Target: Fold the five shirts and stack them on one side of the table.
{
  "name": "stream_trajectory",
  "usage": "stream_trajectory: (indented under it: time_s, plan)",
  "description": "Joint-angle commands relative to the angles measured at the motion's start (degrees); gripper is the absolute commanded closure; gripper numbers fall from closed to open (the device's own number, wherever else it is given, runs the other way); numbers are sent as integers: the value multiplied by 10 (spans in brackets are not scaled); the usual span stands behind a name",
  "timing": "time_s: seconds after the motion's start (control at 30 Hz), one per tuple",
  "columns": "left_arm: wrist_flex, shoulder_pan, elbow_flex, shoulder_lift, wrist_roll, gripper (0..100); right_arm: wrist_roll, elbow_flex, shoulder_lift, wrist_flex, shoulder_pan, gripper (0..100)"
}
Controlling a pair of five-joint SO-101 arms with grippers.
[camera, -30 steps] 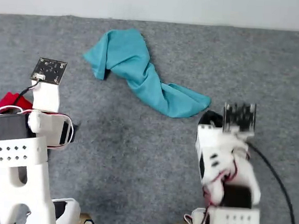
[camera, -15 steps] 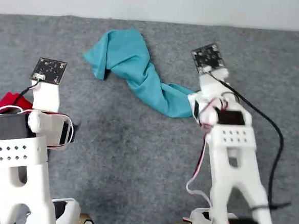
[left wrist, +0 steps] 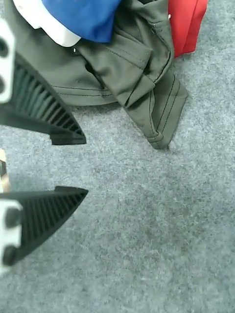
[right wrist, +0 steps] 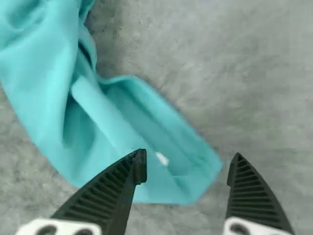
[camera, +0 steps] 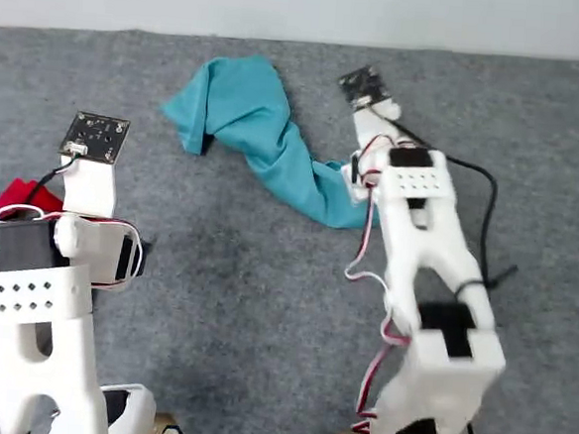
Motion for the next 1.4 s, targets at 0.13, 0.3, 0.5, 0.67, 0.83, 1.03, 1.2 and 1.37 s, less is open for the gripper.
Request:
stream_trajectory:
  time_s: [0.13, 0.3, 0.5, 0.67, 0.83, 1.03, 1.2, 1.37]
  plan:
    - [11, -1, 0, -14, 4, 852, 6, -146, 101, 143, -23, 874]
    - [11, -1, 0, -11, 4, 852, 8, -189, 106, 189, -23, 965]
    - [11, -1, 0, -11, 4, 852, 9, -197, 62, 226, -21, 990]
    - [11, -1, 0, -13, 4, 852, 9, -197, -22, 305, -21, 990]
    - [11, -1, 0, -13, 4, 852, 9, -197, -98, 368, -21, 990]
    - [11, -1, 0, -13, 2, 852, 9, -197, -181, 439, -15, 990]
    - [11, 0, 0, -13, 2, 852, 9, -197, -286, 444, -15, 990]
    - [11, 0, 0, -13, 1, 852, 36, -197, -392, 364, -42, 990]
